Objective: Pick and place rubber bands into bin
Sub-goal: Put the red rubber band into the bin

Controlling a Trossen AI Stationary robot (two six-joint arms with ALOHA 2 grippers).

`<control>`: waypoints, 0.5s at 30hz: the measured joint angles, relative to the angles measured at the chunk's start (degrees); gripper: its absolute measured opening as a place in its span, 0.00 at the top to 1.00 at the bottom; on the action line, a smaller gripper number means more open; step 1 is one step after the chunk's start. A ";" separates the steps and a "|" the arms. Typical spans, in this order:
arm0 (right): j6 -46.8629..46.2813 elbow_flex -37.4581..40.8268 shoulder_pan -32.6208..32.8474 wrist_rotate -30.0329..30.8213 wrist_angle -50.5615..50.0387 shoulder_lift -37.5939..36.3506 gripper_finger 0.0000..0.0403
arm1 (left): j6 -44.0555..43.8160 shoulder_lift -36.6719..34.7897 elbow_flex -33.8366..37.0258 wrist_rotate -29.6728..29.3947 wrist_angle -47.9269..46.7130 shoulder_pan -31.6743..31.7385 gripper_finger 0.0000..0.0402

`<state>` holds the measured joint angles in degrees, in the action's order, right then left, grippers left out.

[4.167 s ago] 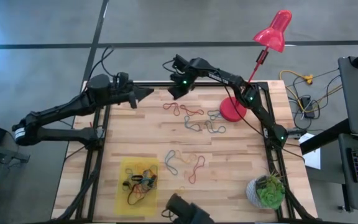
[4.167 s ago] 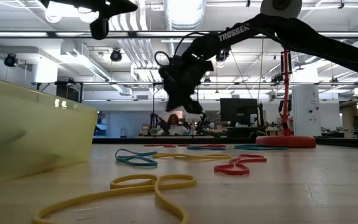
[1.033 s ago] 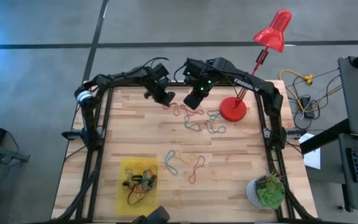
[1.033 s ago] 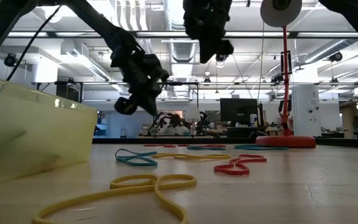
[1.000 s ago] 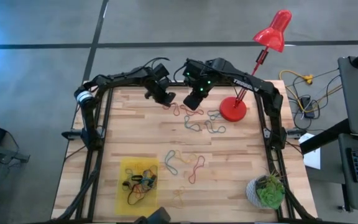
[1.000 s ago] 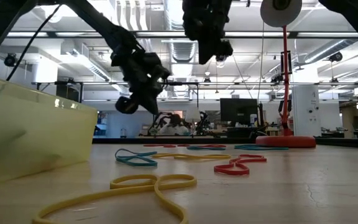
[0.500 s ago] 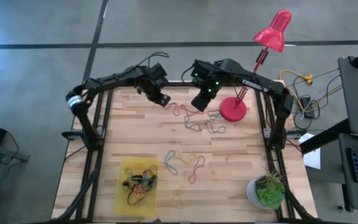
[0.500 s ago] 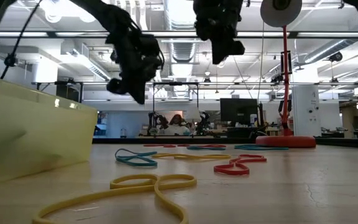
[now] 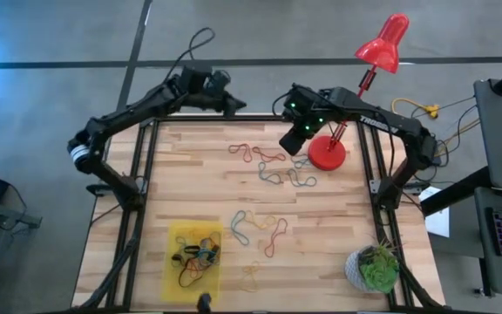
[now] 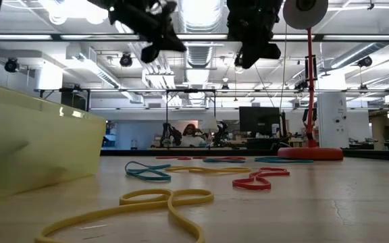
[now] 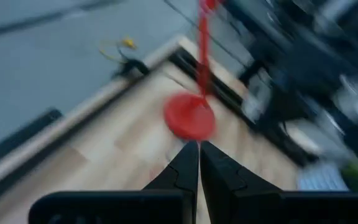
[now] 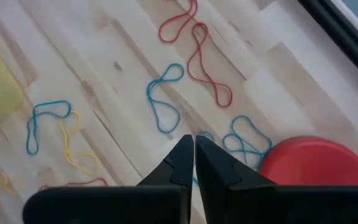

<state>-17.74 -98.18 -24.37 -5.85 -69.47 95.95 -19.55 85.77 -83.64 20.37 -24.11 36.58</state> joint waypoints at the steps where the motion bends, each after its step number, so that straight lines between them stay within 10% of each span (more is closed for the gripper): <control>1: -0.31 1.06 -0.16 0.00 0.61 -0.48 0.98 | -1.61 1.12 0.00 -1.11 1.63 0.84 1.00; 7: -3.10 5.57 -0.43 0.94 4.01 -3.05 0.98 | -10.15 10.65 0.09 -2.69 1.72 6.14 1.00; 15: -5.93 10.71 -3.57 -6.05 20.12 0.37 0.98 | -1.03 11.14 -0.07 1.10 -5.08 7.25 1.00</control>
<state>-23.67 -87.48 -27.94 -11.89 -49.35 96.32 -20.58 96.91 -83.70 21.48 -29.19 43.84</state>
